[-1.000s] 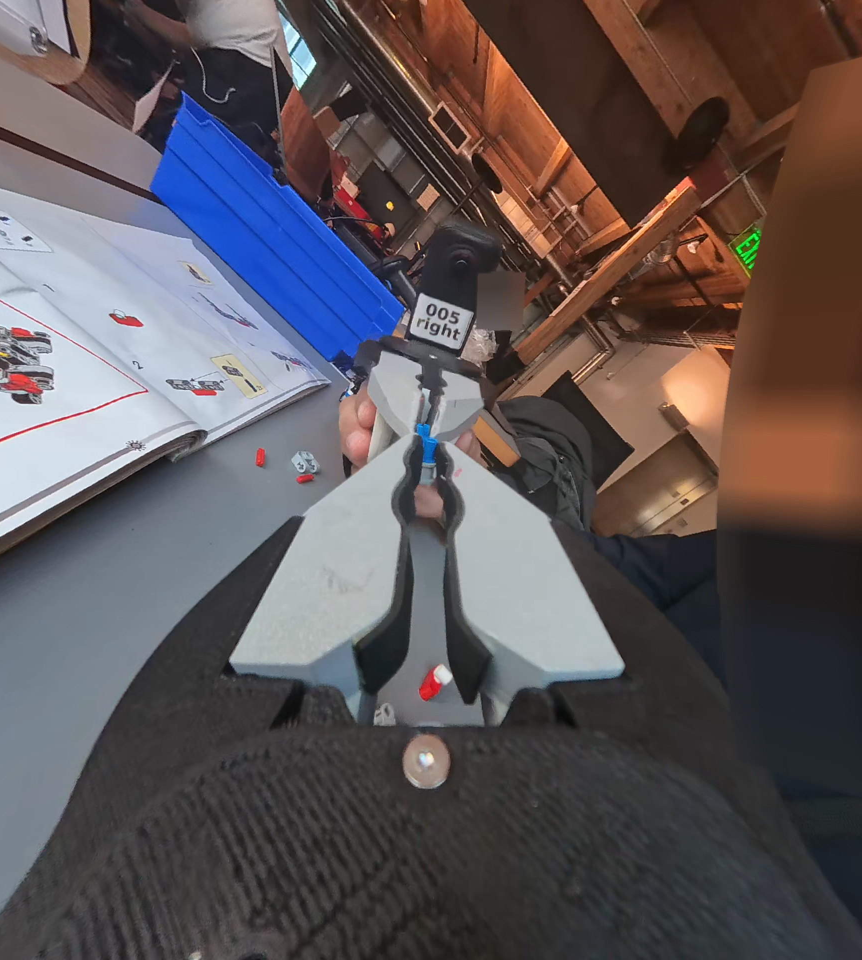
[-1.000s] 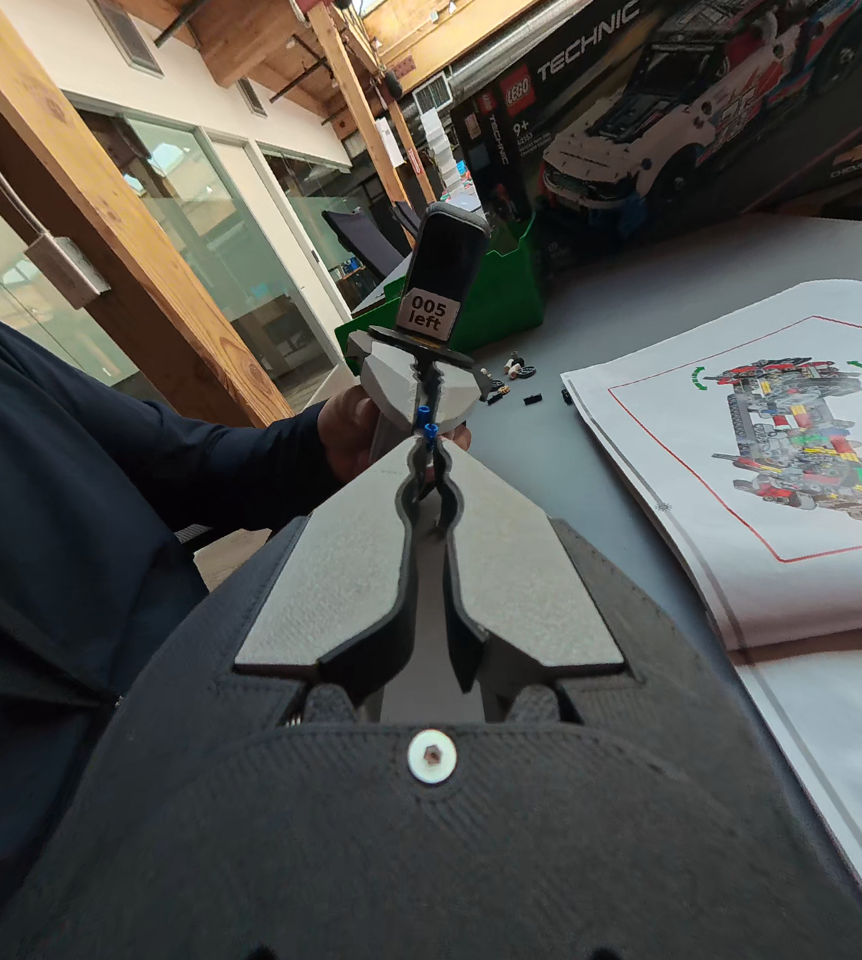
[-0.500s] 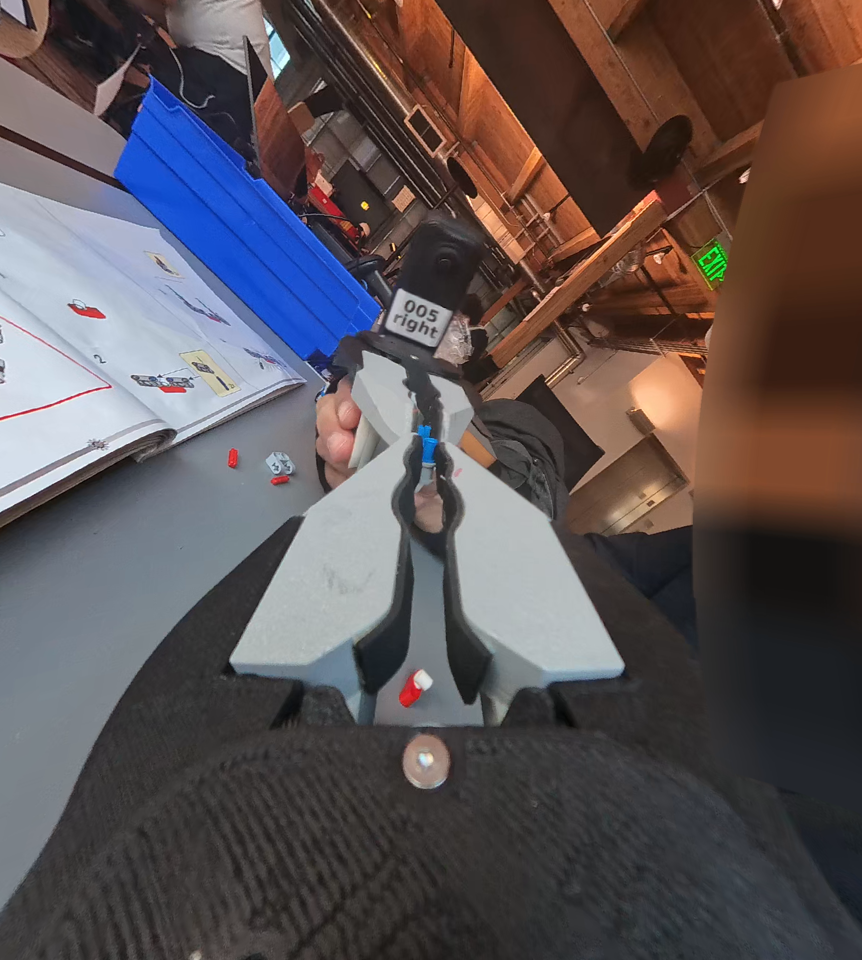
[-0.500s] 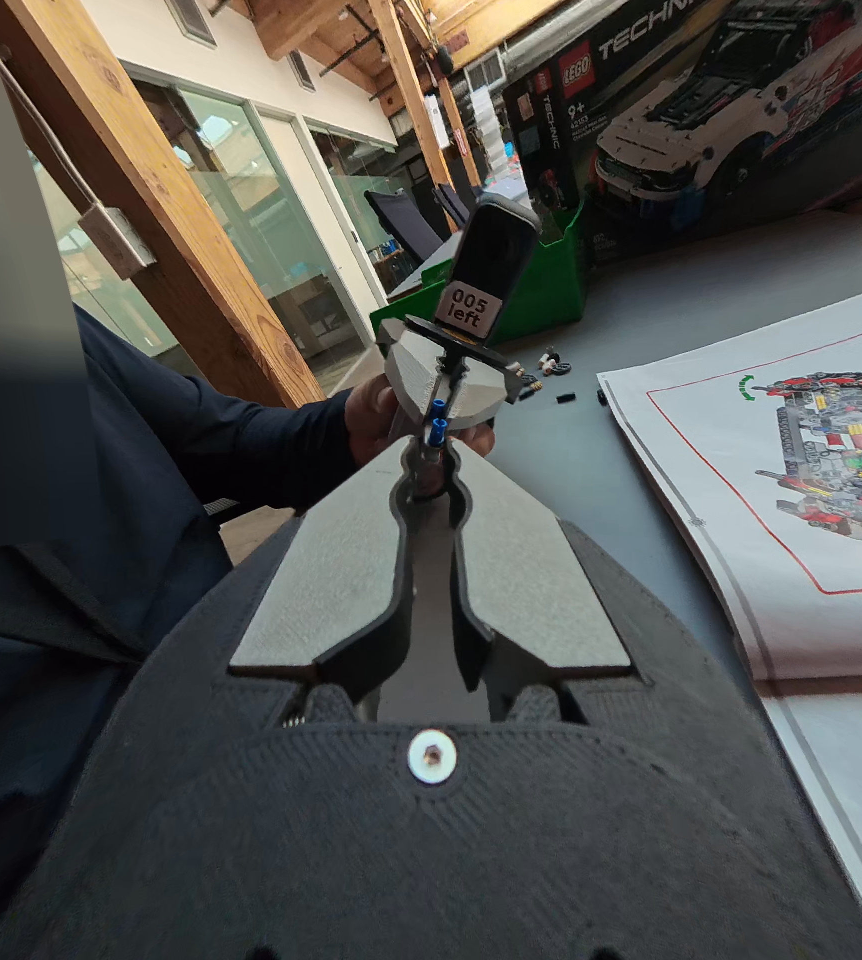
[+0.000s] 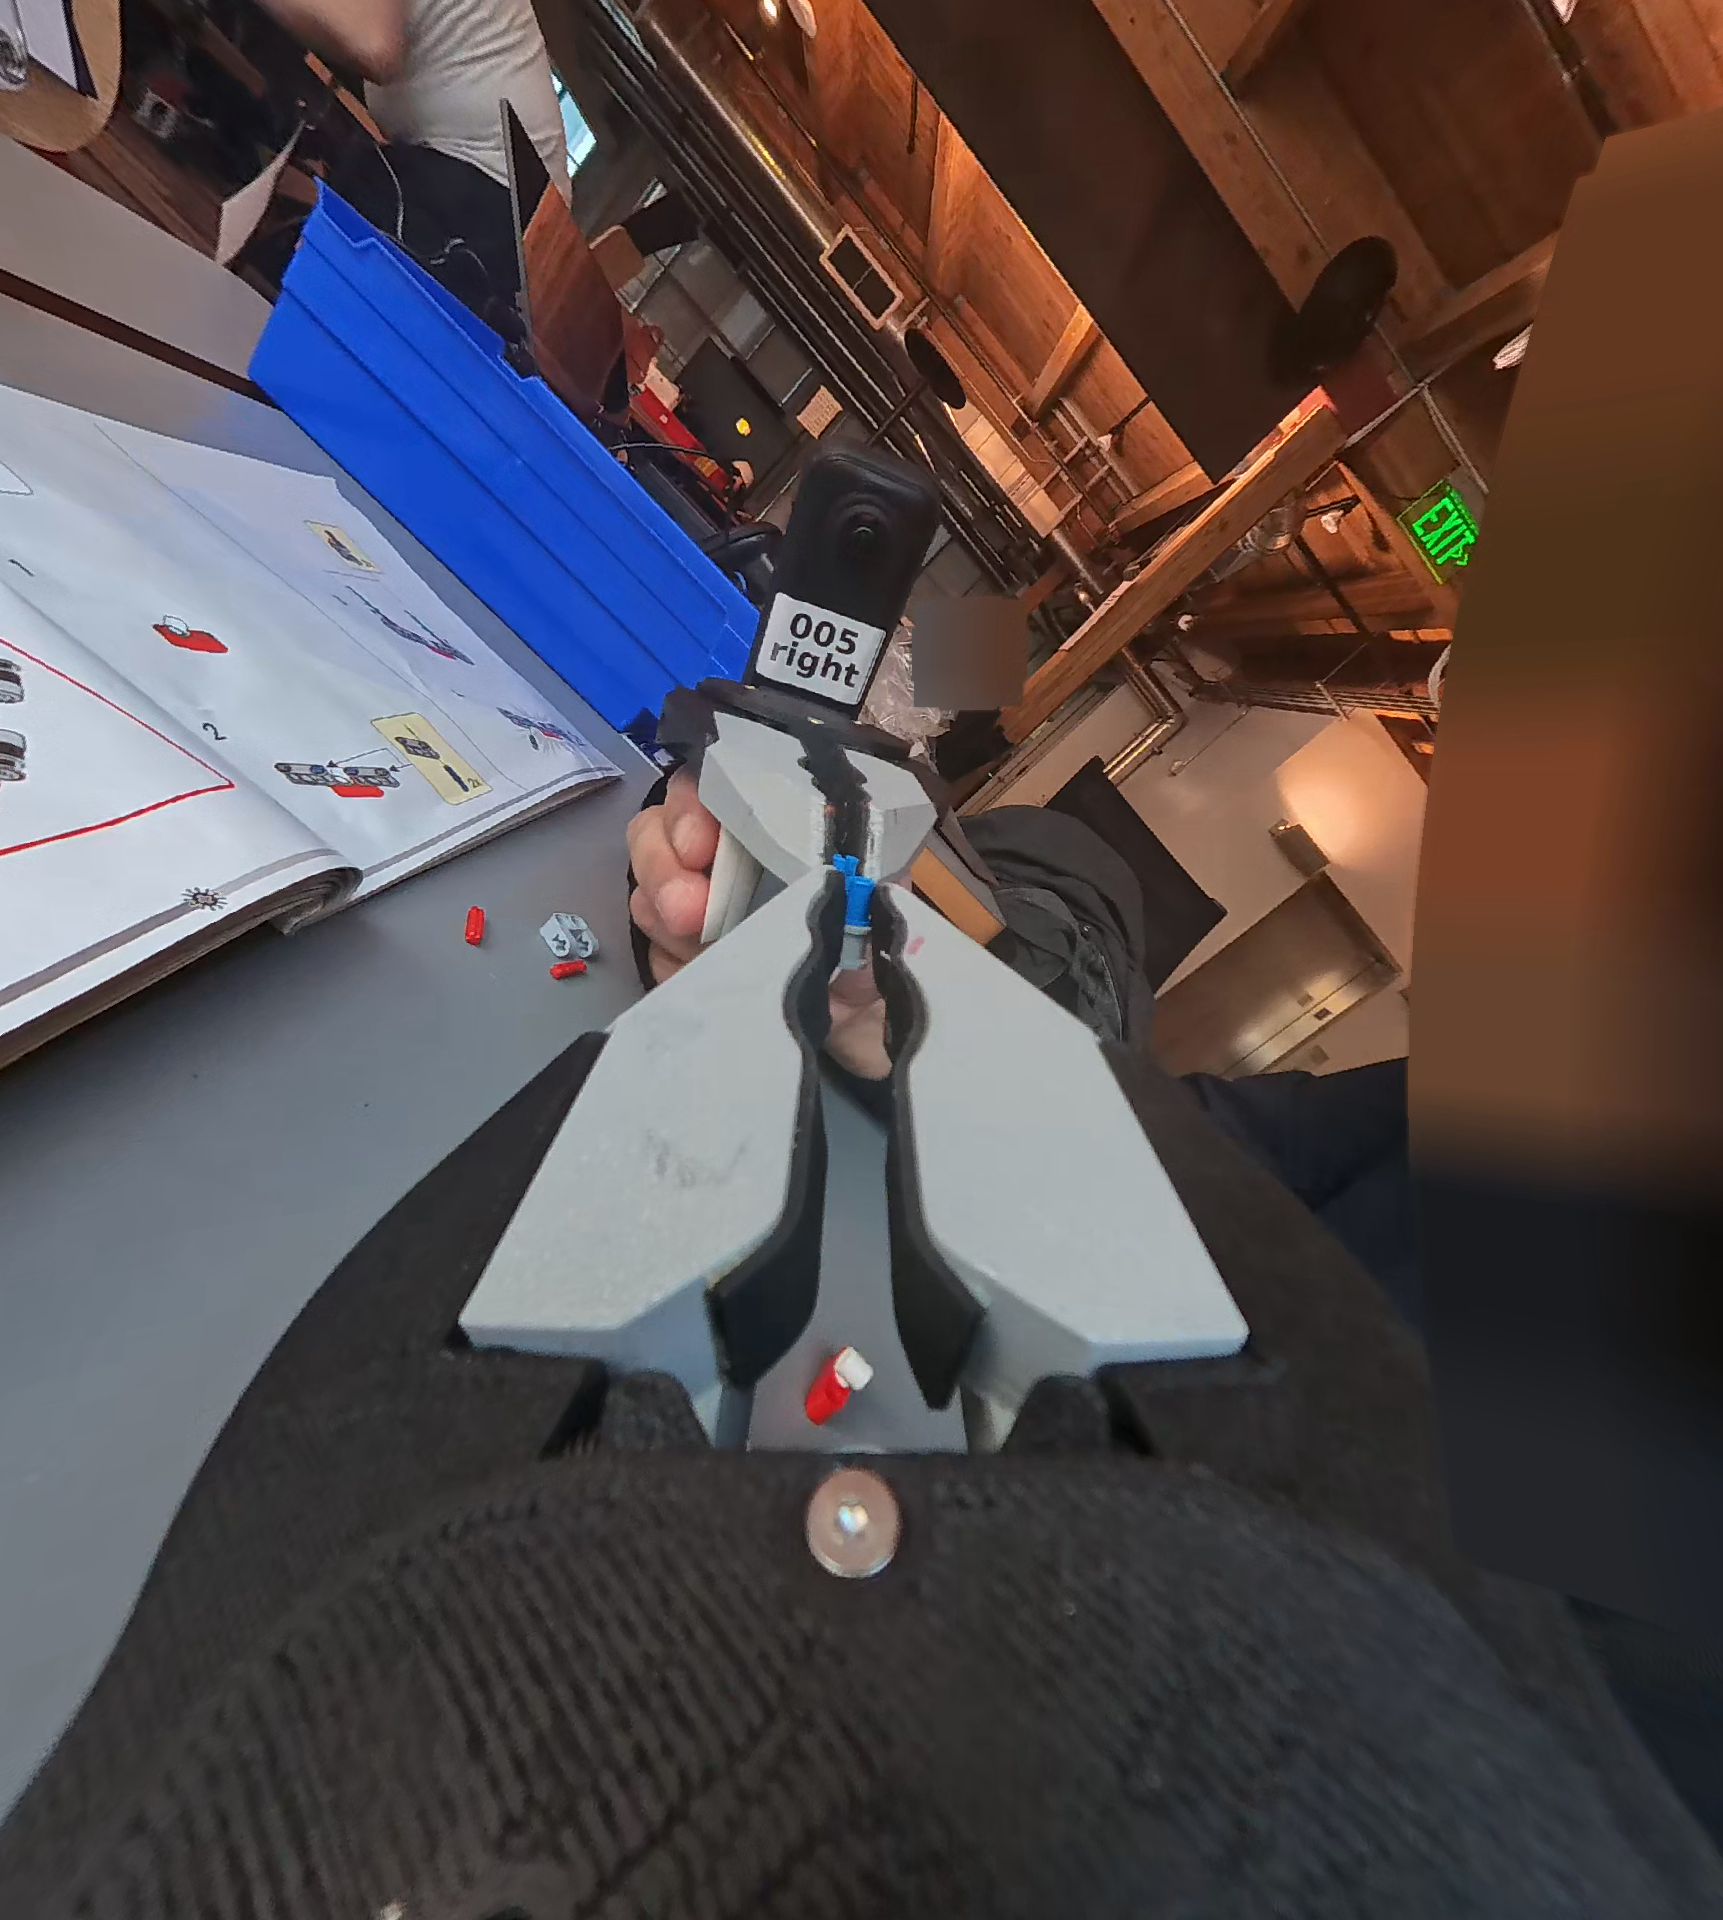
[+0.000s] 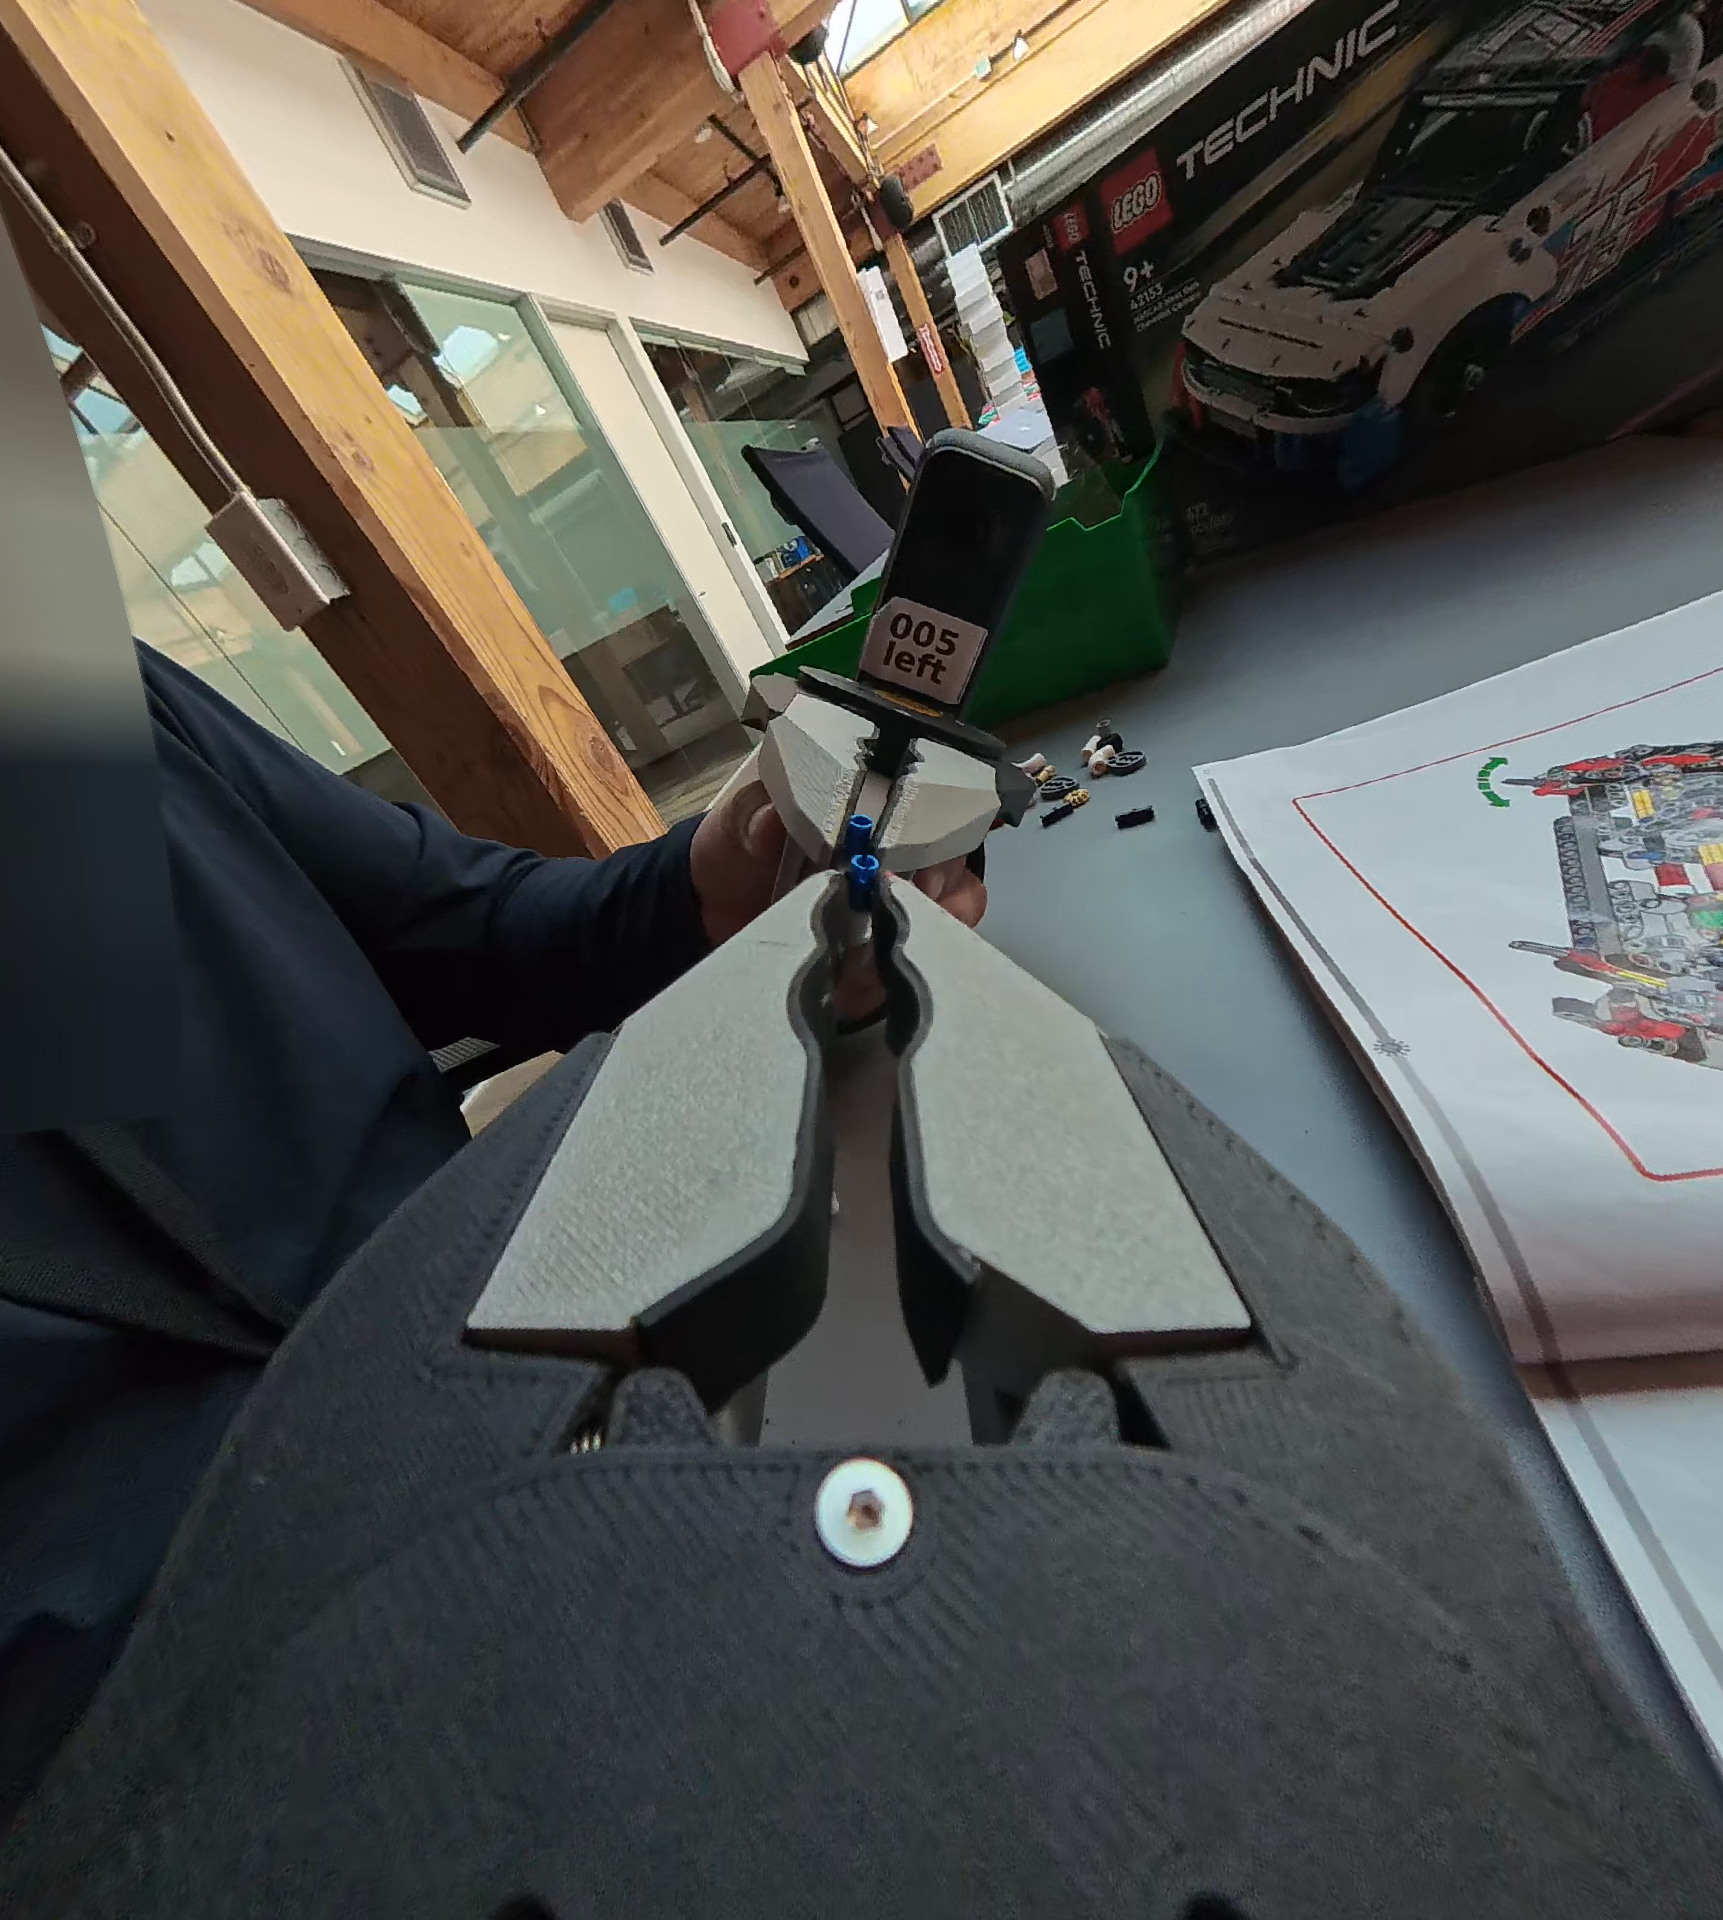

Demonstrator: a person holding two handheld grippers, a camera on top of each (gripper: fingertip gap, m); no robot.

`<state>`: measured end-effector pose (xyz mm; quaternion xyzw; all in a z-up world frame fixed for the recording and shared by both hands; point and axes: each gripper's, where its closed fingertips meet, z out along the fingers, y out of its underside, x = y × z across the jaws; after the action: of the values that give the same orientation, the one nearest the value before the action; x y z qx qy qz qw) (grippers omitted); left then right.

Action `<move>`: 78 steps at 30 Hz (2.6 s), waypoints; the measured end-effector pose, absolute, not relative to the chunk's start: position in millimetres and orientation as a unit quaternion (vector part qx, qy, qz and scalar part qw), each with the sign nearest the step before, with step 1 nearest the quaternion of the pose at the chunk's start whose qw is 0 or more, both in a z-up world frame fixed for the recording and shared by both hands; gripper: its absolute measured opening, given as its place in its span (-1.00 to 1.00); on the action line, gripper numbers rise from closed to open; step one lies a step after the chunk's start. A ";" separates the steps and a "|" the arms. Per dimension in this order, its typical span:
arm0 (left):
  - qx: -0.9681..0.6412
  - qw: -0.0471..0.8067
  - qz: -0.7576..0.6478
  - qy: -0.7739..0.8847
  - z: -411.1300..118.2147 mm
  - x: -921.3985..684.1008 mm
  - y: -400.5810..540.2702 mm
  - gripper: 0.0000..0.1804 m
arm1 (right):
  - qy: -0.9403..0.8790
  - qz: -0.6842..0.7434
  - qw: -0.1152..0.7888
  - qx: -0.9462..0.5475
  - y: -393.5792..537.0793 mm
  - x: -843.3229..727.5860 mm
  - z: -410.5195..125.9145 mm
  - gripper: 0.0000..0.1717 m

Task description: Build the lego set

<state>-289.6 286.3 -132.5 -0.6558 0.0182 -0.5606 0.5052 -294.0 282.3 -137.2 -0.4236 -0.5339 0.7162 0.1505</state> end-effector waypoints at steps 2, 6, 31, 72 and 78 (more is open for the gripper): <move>-0.661 0.510 -0.550 0.026 -132.8 -289.6 286.0 -0.97 | -0.538 0.711 0.155 -0.426 282.2 -294.2 -137.5 -0.99; -0.664 0.521 -0.535 0.024 -132.0 -290.9 287.7 -0.97 | -0.518 0.722 0.151 -0.434 284.3 -296.6 -136.6 -0.99; -0.771 0.560 -0.279 0.119 -160.5 -282.2 305.2 -0.98 | -0.345 0.763 0.201 -0.509 329.2 -321.5 -124.1 -1.00; -0.792 0.573 -0.042 0.208 -168.8 -296.8 313.7 -0.97 | -0.391 0.699 0.208 -0.562 327.3 -322.6 -147.9 -1.00; -0.798 0.533 -0.261 0.101 -177.4 -317.7 301.7 -0.97 | -0.508 0.607 0.268 -0.550 325.5 -310.2 -147.4 -0.82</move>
<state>-317.7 301.7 -177.4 -0.7984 0.1015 -0.2612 0.5329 -310.2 325.5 -147.4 -0.5495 -0.5077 0.6071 0.2679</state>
